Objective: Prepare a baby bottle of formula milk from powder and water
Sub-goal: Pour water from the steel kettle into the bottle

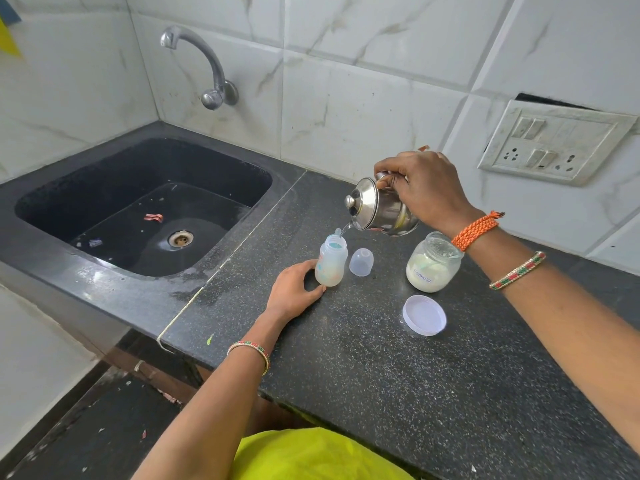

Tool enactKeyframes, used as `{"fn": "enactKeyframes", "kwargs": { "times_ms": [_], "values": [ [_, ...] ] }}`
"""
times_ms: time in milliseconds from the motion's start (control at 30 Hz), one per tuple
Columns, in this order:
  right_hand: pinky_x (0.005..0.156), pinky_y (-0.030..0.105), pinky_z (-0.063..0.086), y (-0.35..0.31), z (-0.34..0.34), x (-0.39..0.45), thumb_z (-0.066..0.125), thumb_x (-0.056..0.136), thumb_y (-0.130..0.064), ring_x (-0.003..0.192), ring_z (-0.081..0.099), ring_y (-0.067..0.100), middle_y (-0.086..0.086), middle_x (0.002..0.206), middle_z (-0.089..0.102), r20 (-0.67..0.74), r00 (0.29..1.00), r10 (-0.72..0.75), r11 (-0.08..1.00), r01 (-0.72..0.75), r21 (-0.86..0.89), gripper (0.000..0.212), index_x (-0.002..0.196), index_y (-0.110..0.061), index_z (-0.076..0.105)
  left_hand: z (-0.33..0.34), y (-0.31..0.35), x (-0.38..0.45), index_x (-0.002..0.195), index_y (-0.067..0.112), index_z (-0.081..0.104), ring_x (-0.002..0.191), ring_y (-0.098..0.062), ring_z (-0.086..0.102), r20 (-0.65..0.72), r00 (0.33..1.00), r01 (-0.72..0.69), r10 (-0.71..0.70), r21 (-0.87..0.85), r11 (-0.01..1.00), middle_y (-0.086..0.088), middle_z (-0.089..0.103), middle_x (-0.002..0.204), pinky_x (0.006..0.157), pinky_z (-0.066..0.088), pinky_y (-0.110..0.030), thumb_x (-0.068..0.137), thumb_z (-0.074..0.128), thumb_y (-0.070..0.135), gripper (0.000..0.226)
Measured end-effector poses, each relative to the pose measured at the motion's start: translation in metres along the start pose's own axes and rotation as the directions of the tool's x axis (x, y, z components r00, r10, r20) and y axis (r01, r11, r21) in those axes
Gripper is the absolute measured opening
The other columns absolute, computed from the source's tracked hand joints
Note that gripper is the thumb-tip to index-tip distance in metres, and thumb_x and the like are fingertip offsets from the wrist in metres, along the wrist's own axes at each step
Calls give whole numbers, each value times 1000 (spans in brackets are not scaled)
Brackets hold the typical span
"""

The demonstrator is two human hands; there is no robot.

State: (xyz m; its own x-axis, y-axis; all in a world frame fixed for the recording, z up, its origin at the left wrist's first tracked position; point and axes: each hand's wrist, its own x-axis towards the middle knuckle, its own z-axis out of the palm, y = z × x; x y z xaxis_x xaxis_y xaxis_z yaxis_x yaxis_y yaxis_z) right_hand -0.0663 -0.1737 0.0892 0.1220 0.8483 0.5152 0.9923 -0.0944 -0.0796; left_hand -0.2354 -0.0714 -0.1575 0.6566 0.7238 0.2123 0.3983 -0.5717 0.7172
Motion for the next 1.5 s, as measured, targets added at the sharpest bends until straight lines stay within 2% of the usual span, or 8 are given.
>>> {"fn": "enactKeyframes", "kwargs": {
  "times_ms": [200,467,767,1200,1500],
  "values": [
    [90,39,34,-3,2,2,56,92,-17,90,62,27,4,92,72,27,999,-44,997,45,-56,18,101,-19,72,0,0,0,130,25,52,118,-13,55,6,1000,3,-3,1,1000,5,60,129,96,39,-29,78,71,33,55],
    [92,34,28,-6,8,4,58,91,-21,78,58,16,-3,89,72,29,994,-101,993,102,-53,15,98,-21,71,-2,2,-2,127,24,55,114,-12,57,-16,1000,-20,20,-18,1000,6,63,125,89,38,-21,76,71,29,53],
    [100,41,23,-9,14,14,54,91,-18,91,64,23,-3,94,71,118,979,-164,974,180,-140,21,103,-23,70,-2,2,-1,128,24,54,115,-13,56,-9,1000,-12,12,-13,1000,4,62,126,91,37,-22,77,71,29,54],
    [104,45,18,-16,18,21,48,94,-13,91,65,22,-2,95,70,202,941,-272,909,320,-267,26,106,-24,68,-2,1,-1,127,24,55,114,-13,57,-14,1000,-17,17,-12,1000,4,63,126,91,37,-23,76,71,30,54],
    [105,48,14,-22,18,23,48,93,-16,85,65,23,-4,92,70,236,914,-331,876,391,-284,25,103,-25,69,0,-1,0,129,25,54,115,-12,56,-15,1000,-17,17,-14,1000,5,62,126,94,40,-26,76,70,32,55]
  ]
}}
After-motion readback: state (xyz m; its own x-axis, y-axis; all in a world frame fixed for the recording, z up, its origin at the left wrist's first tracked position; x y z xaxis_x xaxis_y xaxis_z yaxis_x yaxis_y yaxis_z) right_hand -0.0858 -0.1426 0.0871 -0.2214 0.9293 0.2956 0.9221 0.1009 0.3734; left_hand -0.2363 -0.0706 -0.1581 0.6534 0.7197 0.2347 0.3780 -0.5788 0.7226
